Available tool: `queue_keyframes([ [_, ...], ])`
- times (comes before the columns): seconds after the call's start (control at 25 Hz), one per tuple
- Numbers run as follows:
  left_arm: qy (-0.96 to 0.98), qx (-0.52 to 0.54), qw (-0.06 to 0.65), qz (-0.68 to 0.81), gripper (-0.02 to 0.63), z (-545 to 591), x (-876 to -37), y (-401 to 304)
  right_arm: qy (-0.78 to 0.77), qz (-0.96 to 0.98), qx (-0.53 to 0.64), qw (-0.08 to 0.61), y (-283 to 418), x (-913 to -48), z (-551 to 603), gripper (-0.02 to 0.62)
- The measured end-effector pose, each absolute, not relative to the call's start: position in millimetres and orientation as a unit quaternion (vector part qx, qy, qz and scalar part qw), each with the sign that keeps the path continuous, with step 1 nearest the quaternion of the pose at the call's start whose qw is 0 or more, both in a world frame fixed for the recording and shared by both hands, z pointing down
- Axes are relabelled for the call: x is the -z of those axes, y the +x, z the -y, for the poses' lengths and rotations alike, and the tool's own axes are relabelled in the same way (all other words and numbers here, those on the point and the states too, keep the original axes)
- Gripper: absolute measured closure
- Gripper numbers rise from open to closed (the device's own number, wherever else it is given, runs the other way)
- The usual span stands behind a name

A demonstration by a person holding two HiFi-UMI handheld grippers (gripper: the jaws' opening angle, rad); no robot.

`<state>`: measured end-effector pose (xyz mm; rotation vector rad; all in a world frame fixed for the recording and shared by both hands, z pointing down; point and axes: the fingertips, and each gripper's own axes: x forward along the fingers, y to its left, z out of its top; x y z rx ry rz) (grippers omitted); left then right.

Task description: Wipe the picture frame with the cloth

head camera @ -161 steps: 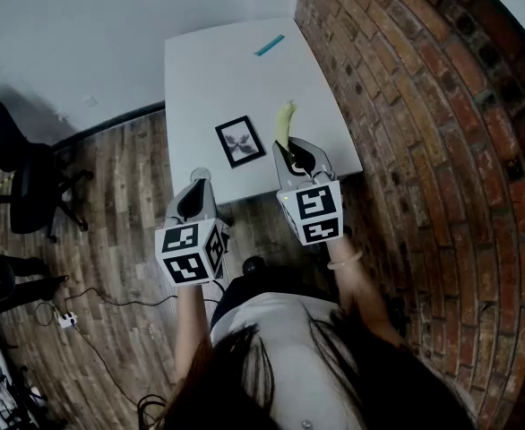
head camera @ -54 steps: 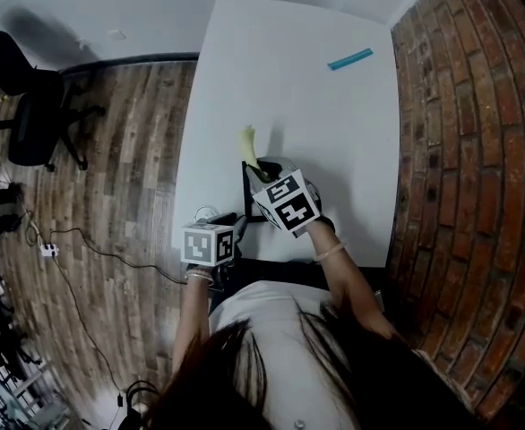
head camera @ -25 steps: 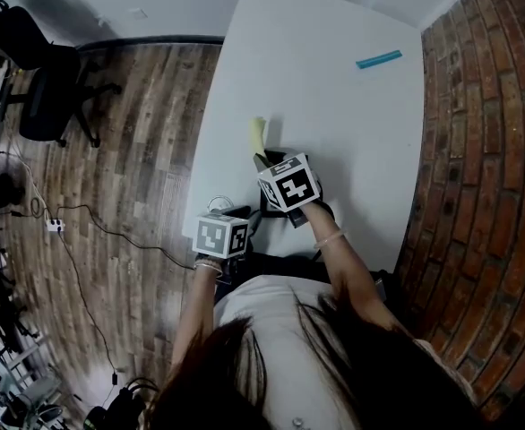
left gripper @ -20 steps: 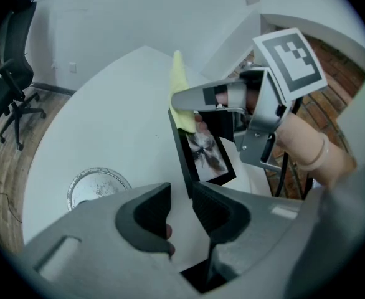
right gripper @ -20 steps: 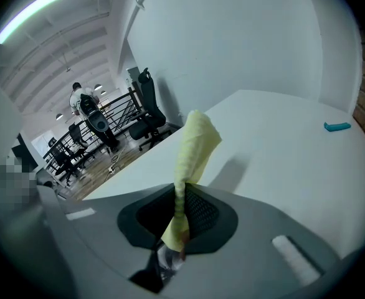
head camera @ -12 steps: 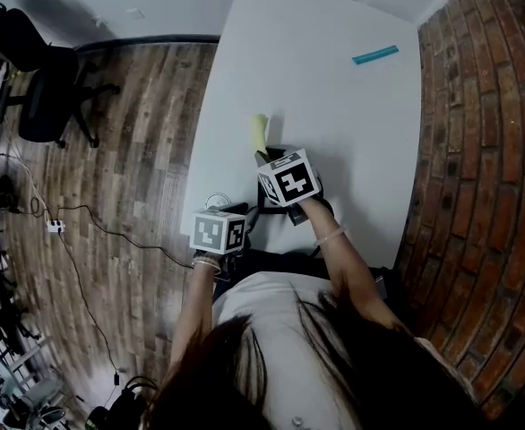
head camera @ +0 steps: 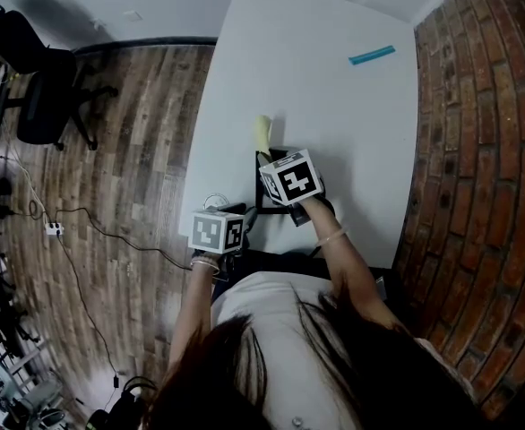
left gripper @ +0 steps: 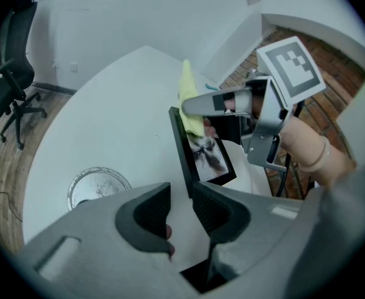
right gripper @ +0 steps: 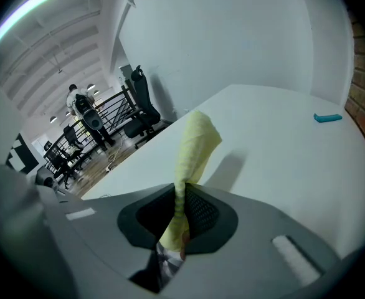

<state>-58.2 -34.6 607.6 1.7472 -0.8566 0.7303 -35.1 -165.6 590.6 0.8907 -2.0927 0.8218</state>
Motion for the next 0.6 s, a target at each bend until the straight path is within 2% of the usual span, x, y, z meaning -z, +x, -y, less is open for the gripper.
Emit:
queue_keyframes([
  [0.6, 0.722, -0.309, 0.511, 0.349, 0.495, 35, -607, -59, 0.355, 0.799, -0.326, 0.361, -22, -593, 163, 0.557],
])
